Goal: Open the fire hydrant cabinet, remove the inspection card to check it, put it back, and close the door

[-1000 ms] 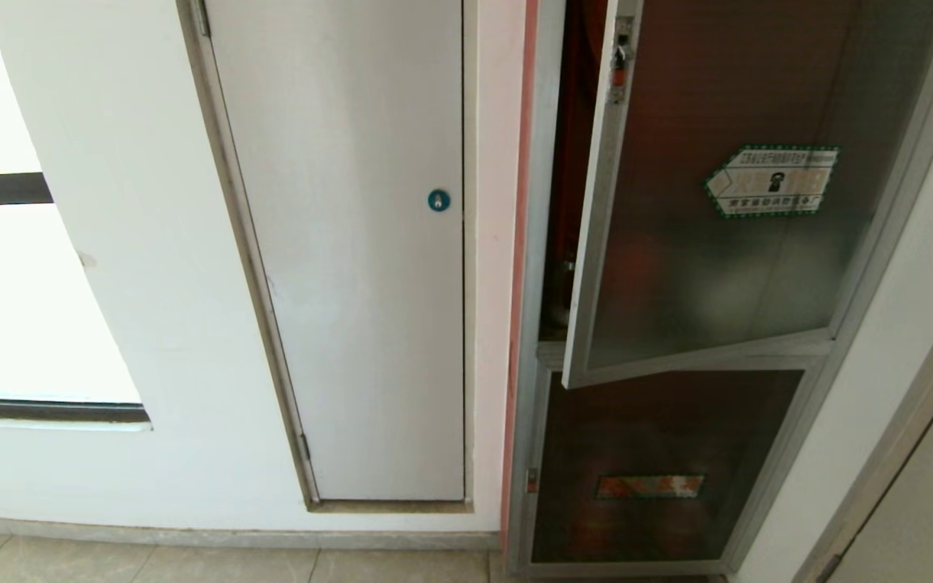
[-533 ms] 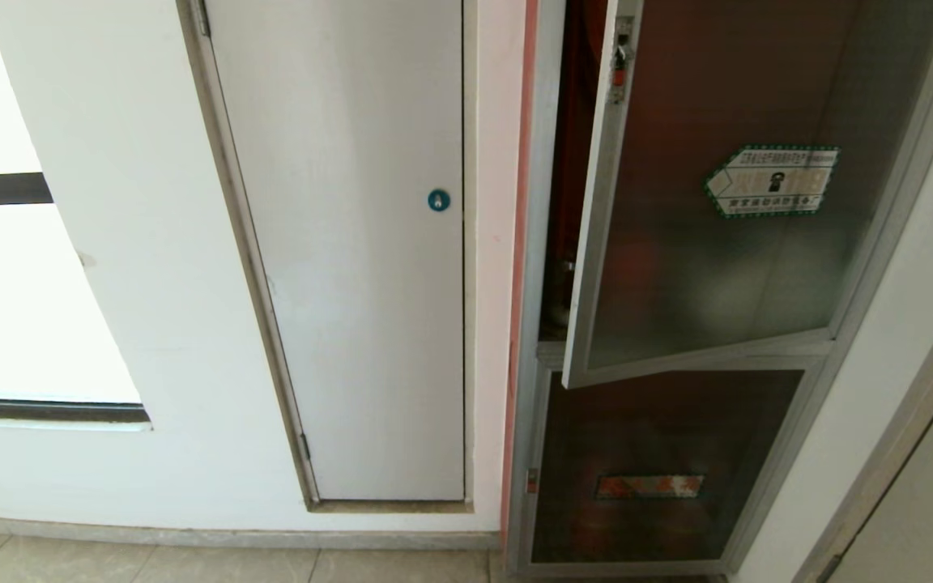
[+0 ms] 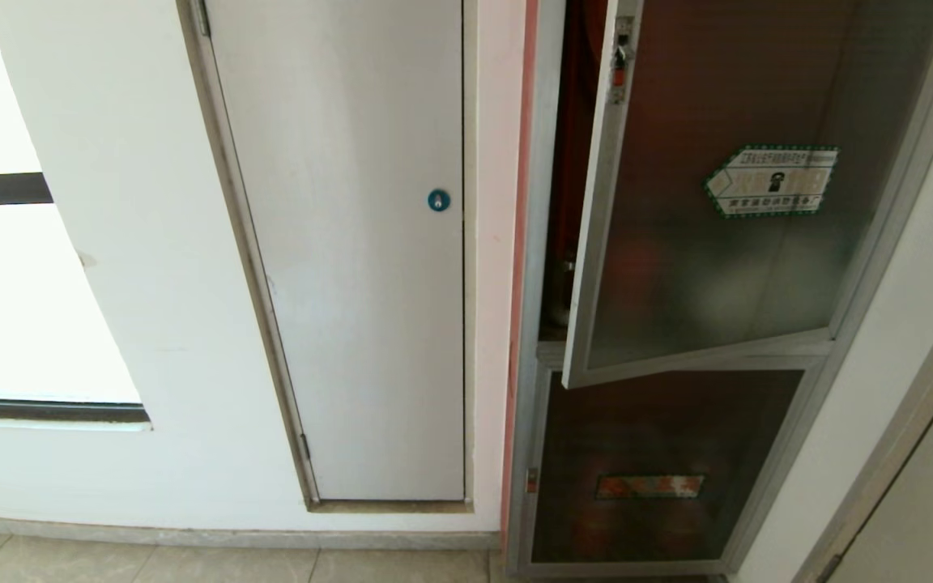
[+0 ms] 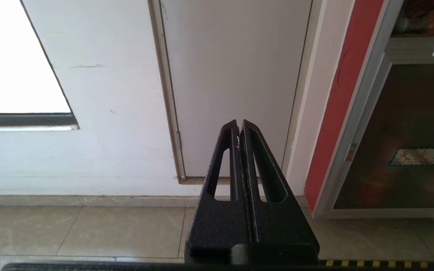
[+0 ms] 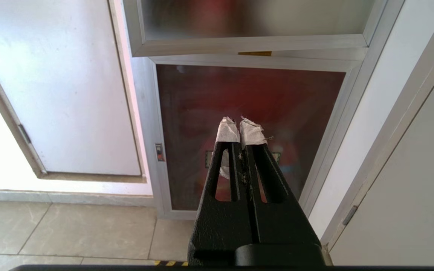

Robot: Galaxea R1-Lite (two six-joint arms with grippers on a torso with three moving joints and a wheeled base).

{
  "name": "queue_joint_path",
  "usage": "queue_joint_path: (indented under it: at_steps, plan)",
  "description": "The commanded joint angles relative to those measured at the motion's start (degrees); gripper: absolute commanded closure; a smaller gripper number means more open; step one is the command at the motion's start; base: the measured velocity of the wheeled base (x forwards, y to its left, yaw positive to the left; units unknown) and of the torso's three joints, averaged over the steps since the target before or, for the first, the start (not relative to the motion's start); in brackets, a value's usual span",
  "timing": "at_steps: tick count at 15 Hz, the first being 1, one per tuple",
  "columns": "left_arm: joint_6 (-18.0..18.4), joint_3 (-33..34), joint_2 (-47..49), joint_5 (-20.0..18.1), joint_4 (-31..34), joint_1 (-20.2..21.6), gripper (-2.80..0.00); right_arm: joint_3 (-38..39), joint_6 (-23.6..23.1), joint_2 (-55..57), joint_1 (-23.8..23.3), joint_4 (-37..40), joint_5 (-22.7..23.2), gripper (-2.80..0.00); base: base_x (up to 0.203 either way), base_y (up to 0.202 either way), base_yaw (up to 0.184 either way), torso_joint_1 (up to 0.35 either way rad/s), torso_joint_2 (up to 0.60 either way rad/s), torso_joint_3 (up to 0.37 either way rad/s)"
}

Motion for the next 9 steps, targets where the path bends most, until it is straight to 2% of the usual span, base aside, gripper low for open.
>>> queue_joint_path:
  at_steps: [1, 9]
  plan:
    - [0.0, 0.0, 0.1, 0.0, 0.0, 0.0, 0.0, 0.0, 0.0, 0.0, 0.0, 0.0, 0.0, 0.0, 0.0, 0.0, 0.0, 0.0, 0.0, 0.0]
    - [0.0, 0.0, 0.1, 0.0, 0.0, 0.0, 0.0, 0.0, 0.0, 0.0, 0.0, 0.0, 0.0, 0.0, 0.0, 0.0, 0.0, 0.0, 0.0, 0.0]
